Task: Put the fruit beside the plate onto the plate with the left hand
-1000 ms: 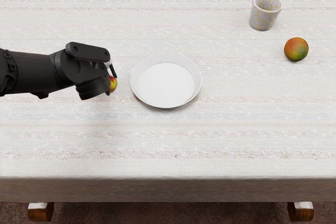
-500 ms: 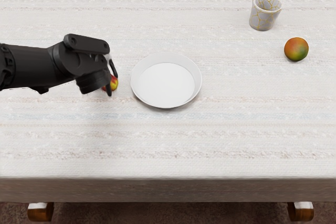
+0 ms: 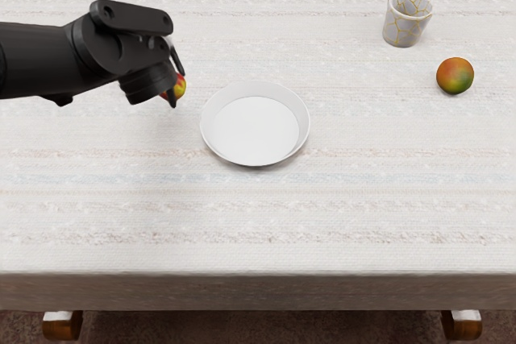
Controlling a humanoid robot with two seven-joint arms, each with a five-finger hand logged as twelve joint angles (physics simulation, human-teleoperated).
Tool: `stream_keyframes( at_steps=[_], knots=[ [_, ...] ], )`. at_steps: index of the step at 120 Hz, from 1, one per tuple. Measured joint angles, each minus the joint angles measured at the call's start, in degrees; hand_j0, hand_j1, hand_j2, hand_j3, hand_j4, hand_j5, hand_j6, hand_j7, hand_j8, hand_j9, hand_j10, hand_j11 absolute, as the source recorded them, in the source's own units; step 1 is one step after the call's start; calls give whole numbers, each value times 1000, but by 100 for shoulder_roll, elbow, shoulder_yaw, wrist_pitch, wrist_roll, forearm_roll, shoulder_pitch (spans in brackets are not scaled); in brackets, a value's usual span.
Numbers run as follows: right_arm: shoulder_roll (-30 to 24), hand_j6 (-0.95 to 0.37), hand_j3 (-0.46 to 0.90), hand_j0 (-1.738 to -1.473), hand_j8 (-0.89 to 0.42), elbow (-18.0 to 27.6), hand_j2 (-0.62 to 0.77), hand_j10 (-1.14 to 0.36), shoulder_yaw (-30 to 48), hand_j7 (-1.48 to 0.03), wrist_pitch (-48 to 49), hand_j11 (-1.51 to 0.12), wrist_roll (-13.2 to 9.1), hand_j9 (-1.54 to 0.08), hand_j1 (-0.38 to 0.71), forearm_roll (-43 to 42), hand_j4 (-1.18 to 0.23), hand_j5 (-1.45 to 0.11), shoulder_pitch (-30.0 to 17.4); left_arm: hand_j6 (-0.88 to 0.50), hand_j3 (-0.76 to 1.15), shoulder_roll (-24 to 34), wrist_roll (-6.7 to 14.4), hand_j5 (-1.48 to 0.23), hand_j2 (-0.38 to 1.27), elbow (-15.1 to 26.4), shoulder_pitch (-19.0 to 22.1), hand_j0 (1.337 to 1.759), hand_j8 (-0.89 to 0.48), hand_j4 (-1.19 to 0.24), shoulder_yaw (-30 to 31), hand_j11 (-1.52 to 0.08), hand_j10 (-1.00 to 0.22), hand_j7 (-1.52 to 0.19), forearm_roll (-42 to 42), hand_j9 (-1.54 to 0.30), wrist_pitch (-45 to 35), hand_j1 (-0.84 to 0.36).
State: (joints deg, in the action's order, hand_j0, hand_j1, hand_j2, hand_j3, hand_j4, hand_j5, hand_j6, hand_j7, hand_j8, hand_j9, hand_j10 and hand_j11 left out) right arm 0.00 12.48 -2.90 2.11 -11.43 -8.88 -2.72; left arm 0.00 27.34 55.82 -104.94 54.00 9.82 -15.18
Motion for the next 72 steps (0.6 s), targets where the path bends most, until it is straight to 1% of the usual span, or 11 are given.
stream_keyframes(
  at_steps=[29,30,32,34,35,36,37,40,42,53,72],
  knots=[
    [0,-22,0,-1658,-22,0,-5,-22,0,-29,0,-29,0,-29,-322,0,-22,-29,0,-441,0,0,-18,-1046,690,2,-14,1654,-495,-711,-606,-1015,-756,-1020,-20,-1014,140,-356],
    [0,-22,0,-1658,-22,0,-5,-22,0,-29,0,-29,0,-29,-322,0,-22,-29,0,-443,0,0,-19,-1046,722,2,-12,1654,-495,-712,-620,-1015,-756,-1019,-20,-1015,143,-354],
    [0,-22,0,-1658,-22,0,-5,-22,0,-29,0,-29,0,-29,-322,0,-22,-29,0,-442,0,0,-20,-1045,686,2,-10,1654,-498,-713,-647,-1015,-756,-1018,-23,-1014,151,-352],
    [0,-22,0,-1658,-22,0,-5,-22,0,-29,0,-29,1,-29,-322,0,-22,-29,0,-449,0,0,-21,-1044,697,2,-9,1655,-500,-717,-672,-1014,-756,-1017,-25,-1014,157,-346],
    [0,-22,0,-1658,-22,0,-5,-22,0,-29,0,-29,1,-29,-322,0,-22,-29,0,-449,0,0,-22,-1042,651,2,-9,1655,-503,-719,-687,-1013,-757,-1016,-26,-1013,159,-337],
    [0,-22,0,-1658,-22,0,-5,-22,0,-29,0,-29,1,-29,-322,0,-22,-29,0,-454,0,0,-23,-1040,676,2,-9,1655,-505,-723,-701,-1014,-757,-1015,-28,-1013,161,-335],
    [0,-22,0,-1658,-22,0,-5,-22,0,-29,0,-29,1,-29,-322,0,-22,-29,0,-455,0,0,-23,-1039,656,3,-9,1655,-508,-726,-716,-1013,-757,-1014,-29,-1012,163,-336],
    [0,-22,0,-1658,-22,0,-5,-22,0,-29,0,-29,0,-29,-322,0,-22,-29,0,-470,0,0,-25,-1034,680,4,-15,1655,-519,-733,-756,-1013,-757,-1012,-34,-1012,185,-324],
    [0,-22,0,-1658,-22,0,-5,-22,0,-29,0,-29,0,-29,-322,0,-22,-29,0,-467,0,0,-26,-1032,646,6,-17,1655,-519,-733,-780,-1013,-757,-1011,-37,-1012,204,-323],
    [0,-22,0,-1658,-22,0,-5,-22,0,-29,0,-29,1,-29,-322,0,-22,-29,0,-472,0,0,-27,-1027,613,21,-26,1656,-520,-738,-942,-1010,-758,-1007,-43,-1009,305,-315],
    [0,-22,0,-1658,-22,0,-5,-22,0,-29,0,-29,0,-29,-322,0,-22,-29,0,-498,0,0,-53,-1018,538,32,-26,1656,-548,-759,-1252,-1011,-758,-1003,-55,-1009,498,-262]
  ],
)
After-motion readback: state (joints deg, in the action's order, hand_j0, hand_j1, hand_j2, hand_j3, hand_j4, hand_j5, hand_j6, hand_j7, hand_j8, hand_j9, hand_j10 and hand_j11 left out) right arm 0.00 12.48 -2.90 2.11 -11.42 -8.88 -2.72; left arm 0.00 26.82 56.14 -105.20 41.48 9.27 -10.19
